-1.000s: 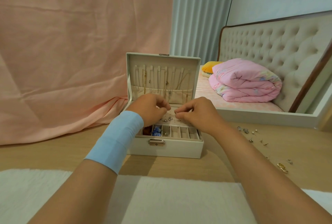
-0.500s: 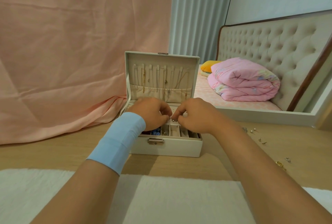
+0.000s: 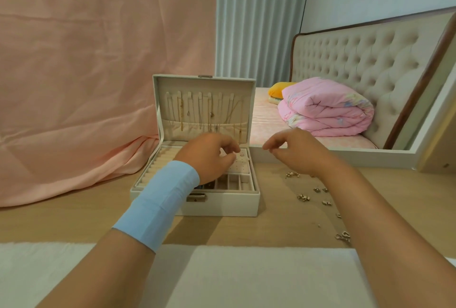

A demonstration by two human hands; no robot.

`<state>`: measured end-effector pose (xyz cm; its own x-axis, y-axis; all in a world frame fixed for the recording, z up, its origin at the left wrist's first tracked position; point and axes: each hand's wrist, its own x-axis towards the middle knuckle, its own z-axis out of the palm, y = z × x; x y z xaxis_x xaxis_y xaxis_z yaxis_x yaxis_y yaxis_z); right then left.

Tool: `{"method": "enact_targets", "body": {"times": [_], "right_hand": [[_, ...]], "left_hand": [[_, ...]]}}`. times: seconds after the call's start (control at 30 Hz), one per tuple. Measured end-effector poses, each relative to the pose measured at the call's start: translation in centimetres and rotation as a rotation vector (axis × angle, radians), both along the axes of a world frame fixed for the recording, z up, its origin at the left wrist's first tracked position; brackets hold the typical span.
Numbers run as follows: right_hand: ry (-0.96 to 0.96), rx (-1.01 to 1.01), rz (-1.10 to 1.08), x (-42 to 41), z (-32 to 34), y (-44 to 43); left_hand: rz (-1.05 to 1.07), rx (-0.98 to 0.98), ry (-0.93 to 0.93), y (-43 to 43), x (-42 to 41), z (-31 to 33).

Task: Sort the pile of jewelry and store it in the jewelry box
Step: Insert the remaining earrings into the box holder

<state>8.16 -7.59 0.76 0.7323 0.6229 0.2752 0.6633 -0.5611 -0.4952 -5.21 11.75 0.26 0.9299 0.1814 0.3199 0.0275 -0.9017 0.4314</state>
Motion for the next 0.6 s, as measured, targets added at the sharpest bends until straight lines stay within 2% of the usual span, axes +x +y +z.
{"method": "enact_targets", "body": {"times": [0.17, 0.27, 0.47, 0.6], "right_hand": [[0.032, -0.123, -0.084, 2.0, -1.4, -3.3], [0.040, -0.225, -0.148, 3.4, -2.5, -4.6], [0.030, -0.359, -0.190, 4.4, -3.7, -5.1], [-0.024, -0.372, -0.223, 4.8, -4.1, -5.2]], "left_hand": [[-0.077, 0.050, 0.042, -4.7, 3.0, 0.5], [-0.091, 0.148, 0.143, -7.0, 5.8, 0.5], [-0.057, 0.225, 0.325, -9.8, 11.3, -0.8], [-0.012, 0.285, 0.439, -10.7, 14.3, -2.2]]}}
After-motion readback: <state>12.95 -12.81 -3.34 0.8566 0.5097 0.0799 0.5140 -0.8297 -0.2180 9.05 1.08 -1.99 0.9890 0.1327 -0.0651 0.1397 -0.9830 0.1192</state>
